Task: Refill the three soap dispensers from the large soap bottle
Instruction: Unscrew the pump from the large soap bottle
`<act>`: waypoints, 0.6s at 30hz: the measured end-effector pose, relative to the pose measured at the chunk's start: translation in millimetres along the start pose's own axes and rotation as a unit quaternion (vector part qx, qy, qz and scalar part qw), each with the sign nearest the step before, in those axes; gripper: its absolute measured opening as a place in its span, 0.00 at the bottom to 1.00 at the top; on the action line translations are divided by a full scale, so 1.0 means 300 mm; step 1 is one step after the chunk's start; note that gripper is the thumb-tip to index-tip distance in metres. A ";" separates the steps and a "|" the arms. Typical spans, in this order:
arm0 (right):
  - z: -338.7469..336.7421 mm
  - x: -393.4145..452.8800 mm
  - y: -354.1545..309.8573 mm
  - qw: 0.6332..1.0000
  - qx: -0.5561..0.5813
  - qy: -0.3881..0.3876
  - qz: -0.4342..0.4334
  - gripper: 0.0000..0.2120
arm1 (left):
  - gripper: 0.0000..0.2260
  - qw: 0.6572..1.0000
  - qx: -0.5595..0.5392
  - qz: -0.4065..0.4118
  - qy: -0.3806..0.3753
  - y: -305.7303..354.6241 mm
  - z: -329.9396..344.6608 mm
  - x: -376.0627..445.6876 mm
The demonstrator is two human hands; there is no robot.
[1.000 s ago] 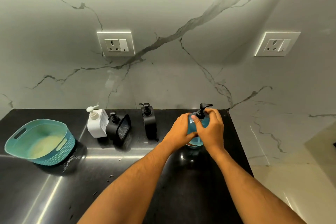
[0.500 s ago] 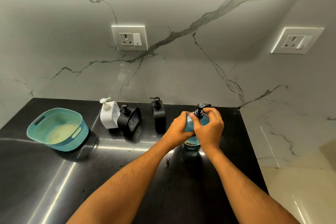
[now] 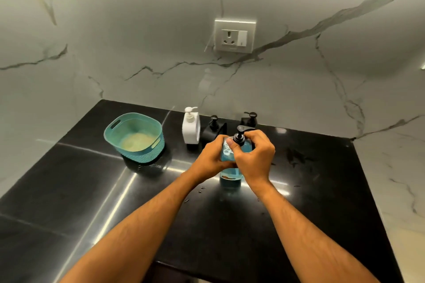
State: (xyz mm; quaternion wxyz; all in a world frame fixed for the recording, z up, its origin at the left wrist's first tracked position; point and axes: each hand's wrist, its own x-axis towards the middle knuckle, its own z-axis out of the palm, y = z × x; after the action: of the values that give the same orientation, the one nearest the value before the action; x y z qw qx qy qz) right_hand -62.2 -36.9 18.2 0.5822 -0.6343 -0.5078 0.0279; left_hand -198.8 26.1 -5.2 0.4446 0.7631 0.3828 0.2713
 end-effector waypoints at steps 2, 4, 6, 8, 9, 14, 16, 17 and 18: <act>0.052 -0.024 -0.031 1.000 -0.006 -0.012 0.007 0.14 | 0.26 1.000 0.004 -0.003 0.003 -0.034 -0.049 -0.026; 0.088 -0.042 -0.056 1.000 -0.007 -0.023 0.011 0.13 | 0.25 1.000 0.006 -0.001 0.002 -0.059 -0.087 -0.044; 0.117 -0.050 -0.077 0.999 -0.005 -0.034 0.013 0.13 | 0.25 1.000 0.002 0.004 -0.002 -0.086 -0.116 -0.057; 0.135 -0.055 -0.088 0.999 -0.002 -0.042 0.019 0.13 | 0.25 1.000 -0.004 0.004 -0.009 -0.110 -0.131 -0.067; 0.143 -0.059 -0.092 0.999 -0.002 -0.045 0.022 0.12 | 0.25 1.000 -0.005 0.005 -0.013 -0.120 -0.136 -0.072; 0.137 -0.079 -0.099 0.993 0.001 -0.117 0.007 0.10 | 0.27 0.999 0.010 0.017 -0.038 -0.157 -0.166 -0.076; 0.118 -0.076 -0.096 0.985 0.023 -0.170 0.020 0.11 | 0.28 0.998 0.019 0.022 -0.059 -0.167 -0.184 -0.074; 0.108 -0.069 -0.092 0.979 0.034 -0.197 0.030 0.12 | 0.28 0.997 0.022 0.023 -0.065 -0.171 -0.190 -0.072; 0.098 -0.062 -0.089 0.974 0.043 -0.221 0.038 0.13 | 0.28 0.997 0.022 0.024 -0.068 -0.173 -0.194 -0.071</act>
State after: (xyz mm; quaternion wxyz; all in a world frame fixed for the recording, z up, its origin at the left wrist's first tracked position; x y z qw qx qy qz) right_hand -106.0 -33.7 18.9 0.4806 -0.6056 -0.5979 0.2115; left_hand -272.4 52.1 -26.2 0.4459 0.7982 0.3393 0.2209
